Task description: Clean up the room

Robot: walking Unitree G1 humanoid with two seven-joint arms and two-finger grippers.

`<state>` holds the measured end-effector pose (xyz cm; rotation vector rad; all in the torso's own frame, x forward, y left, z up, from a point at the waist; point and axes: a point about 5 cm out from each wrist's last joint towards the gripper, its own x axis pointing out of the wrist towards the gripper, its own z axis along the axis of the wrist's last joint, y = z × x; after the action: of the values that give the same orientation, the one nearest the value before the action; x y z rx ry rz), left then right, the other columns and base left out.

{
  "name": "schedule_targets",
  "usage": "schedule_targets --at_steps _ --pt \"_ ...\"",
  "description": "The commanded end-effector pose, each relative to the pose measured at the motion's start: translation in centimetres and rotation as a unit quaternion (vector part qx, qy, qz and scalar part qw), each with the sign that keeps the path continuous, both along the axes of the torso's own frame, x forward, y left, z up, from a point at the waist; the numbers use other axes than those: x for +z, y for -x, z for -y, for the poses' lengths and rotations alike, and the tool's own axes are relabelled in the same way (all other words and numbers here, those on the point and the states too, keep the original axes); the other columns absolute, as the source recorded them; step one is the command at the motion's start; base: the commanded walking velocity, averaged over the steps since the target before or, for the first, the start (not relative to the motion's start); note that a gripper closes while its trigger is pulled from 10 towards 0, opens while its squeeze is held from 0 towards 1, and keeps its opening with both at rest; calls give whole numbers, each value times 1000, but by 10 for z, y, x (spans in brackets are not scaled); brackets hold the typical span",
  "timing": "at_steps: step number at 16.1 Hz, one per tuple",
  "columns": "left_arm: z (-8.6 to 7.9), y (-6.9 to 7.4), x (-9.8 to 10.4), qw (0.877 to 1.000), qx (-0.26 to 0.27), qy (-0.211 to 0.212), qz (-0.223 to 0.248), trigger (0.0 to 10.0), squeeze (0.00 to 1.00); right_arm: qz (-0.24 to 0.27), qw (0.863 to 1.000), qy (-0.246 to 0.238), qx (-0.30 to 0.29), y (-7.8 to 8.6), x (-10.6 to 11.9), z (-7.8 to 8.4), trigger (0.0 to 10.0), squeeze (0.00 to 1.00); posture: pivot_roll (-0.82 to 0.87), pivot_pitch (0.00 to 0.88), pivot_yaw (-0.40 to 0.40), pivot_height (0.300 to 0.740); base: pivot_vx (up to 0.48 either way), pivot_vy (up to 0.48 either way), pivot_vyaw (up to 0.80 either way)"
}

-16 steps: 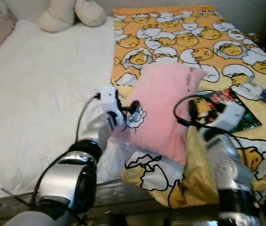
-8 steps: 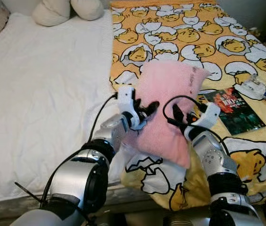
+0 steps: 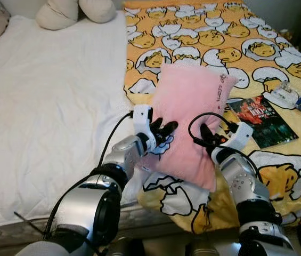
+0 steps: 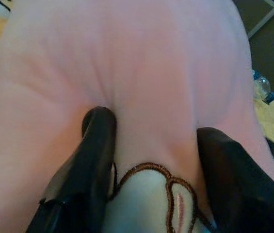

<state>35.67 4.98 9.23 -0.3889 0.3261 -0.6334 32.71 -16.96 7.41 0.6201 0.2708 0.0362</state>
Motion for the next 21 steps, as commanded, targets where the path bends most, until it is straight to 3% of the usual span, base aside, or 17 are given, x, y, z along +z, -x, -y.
schedule_targets --at_steps 1,4,8,19,21 --pt "-4 9 -15 999 -15 -3 -29 0 0 9 1000 2 -2 4 2 0 0 0 -240 108 94 718 0 0 0" --pt "-8 10 -18 999 -14 3 -32 0 0 3 999 0 -32 9 -5 10 0 0 -234 106 94 718 0 0 0" --pt "-9 9 -15 999 -21 31 -26 0 0 12 1000 2 -22 11 -3 9 0 0 -232 91 95 718 0 0 0" --pt "-4 13 -19 1000 -12 12 -9 0 0 27 999 -23 2 7 2 -5 0 0 -223 87 89 718 0 0 0" --pt "-5 9 -13 1000 -9 -4 19 0 0 32 999 10 3 6 5 -3 0 0 -227 79 100 718 0 0 0"
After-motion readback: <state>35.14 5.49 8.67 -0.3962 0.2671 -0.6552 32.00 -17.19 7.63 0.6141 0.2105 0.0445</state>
